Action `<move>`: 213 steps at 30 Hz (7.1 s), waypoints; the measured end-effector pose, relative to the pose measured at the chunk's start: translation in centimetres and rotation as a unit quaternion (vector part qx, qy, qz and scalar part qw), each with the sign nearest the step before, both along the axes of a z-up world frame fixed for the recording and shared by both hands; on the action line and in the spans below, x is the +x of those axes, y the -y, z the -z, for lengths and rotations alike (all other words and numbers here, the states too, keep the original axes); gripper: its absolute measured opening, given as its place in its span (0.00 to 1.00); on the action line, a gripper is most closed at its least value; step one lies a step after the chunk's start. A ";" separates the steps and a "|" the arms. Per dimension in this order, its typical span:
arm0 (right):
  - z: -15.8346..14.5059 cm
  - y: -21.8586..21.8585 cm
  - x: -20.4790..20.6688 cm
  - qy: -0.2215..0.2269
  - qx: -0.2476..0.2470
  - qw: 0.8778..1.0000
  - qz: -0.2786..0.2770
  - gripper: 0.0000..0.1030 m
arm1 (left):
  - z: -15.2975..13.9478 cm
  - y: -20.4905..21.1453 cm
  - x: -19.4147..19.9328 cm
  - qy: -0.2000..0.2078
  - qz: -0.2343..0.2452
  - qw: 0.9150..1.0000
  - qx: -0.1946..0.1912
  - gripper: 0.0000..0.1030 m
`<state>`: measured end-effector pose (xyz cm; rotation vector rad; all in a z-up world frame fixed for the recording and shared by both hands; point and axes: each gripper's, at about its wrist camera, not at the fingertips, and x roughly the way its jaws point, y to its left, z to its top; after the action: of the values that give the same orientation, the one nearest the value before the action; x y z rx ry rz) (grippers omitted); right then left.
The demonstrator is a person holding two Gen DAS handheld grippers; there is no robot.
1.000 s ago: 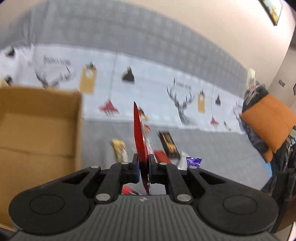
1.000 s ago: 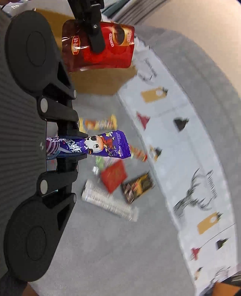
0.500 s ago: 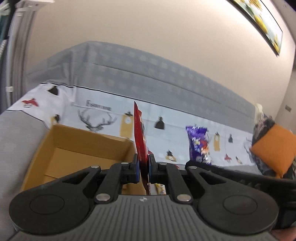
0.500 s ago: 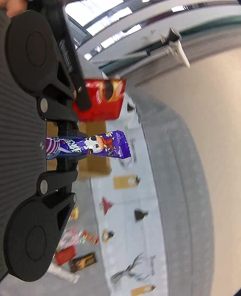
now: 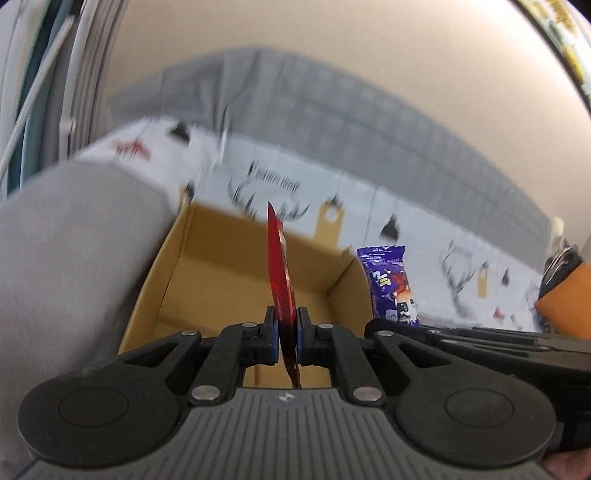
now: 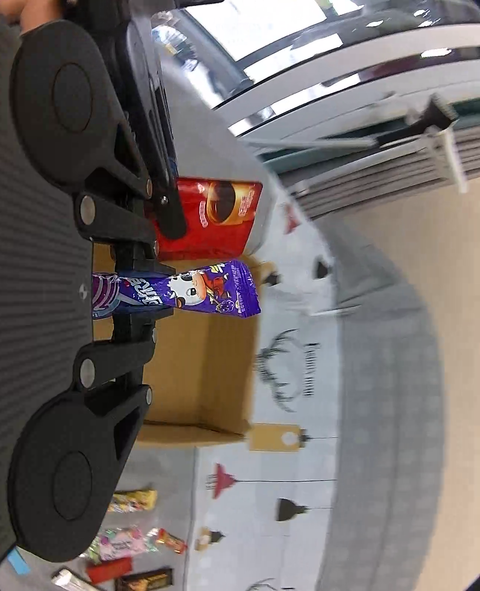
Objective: Organize snacks
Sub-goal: 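Carry both snacks into the box and open both grippers, then grasp the red Nescafe stick with the left gripper while the right grasps the blue stick, then carry both sticks into the box and release them, then grasp the yellow bar with the left gripper while the right grasps the red packet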
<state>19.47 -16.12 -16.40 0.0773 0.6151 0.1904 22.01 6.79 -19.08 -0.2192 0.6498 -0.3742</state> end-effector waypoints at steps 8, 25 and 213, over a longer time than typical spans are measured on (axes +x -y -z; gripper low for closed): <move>6.8 -0.3 2.5 -0.091 -0.007 0.996 0.018 0.14 | 6.2 -0.9 2.6 -0.100 0.003 0.994 0.030 0.09; 7.6 2.5 2.9 -0.113 0.069 0.990 0.054 0.79 | 4.7 -1.1 2.4 -0.122 -0.031 0.991 0.038 0.78; 8.4 28.8 -8.6 -0.004 0.127 0.973 0.195 0.74 | 4.3 26.4 1.6 -0.053 0.152 0.980 0.119 0.61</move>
<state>10.89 -44.97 -24.77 0.4420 0.5693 -0.1139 23.64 -19.58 -23.41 0.0922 0.8289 -0.5752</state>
